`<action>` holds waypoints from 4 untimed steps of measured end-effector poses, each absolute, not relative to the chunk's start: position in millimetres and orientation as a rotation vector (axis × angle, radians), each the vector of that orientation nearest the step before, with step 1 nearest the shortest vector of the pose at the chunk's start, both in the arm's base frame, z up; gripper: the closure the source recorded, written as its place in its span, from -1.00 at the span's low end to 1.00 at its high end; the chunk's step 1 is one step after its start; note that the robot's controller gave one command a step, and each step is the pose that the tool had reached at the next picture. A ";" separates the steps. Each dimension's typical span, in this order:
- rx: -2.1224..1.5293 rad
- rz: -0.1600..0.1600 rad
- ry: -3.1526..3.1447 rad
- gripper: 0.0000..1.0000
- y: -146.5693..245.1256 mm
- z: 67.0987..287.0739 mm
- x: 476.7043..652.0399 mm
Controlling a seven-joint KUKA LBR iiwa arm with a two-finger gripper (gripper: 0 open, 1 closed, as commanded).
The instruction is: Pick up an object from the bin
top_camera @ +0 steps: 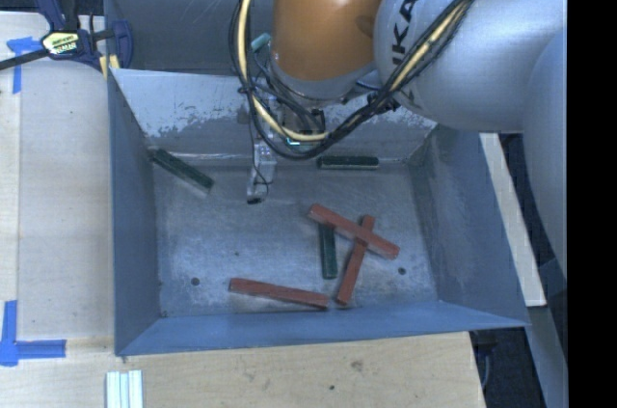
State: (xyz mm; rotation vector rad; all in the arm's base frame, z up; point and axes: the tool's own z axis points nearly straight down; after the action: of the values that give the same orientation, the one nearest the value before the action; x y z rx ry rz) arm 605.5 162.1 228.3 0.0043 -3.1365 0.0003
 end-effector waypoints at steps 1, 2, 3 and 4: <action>0.000 -0.002 -3.145 -1.00 161.1 233.7 607.1; -0.185 -0.003 -3.142 -1.00 191.2 175.1 614.4; -0.144 0.001 -3.138 -1.00 206.4 156.1 622.2; -0.452 -0.002 -3.112 -1.00 205.3 125.6 628.1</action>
Offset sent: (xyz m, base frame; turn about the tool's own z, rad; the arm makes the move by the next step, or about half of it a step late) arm 0.0179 0.0809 -0.1583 0.3151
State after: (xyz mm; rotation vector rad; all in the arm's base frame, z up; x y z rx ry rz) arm 628.1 205.3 125.6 -0.4524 -3.1118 -0.0022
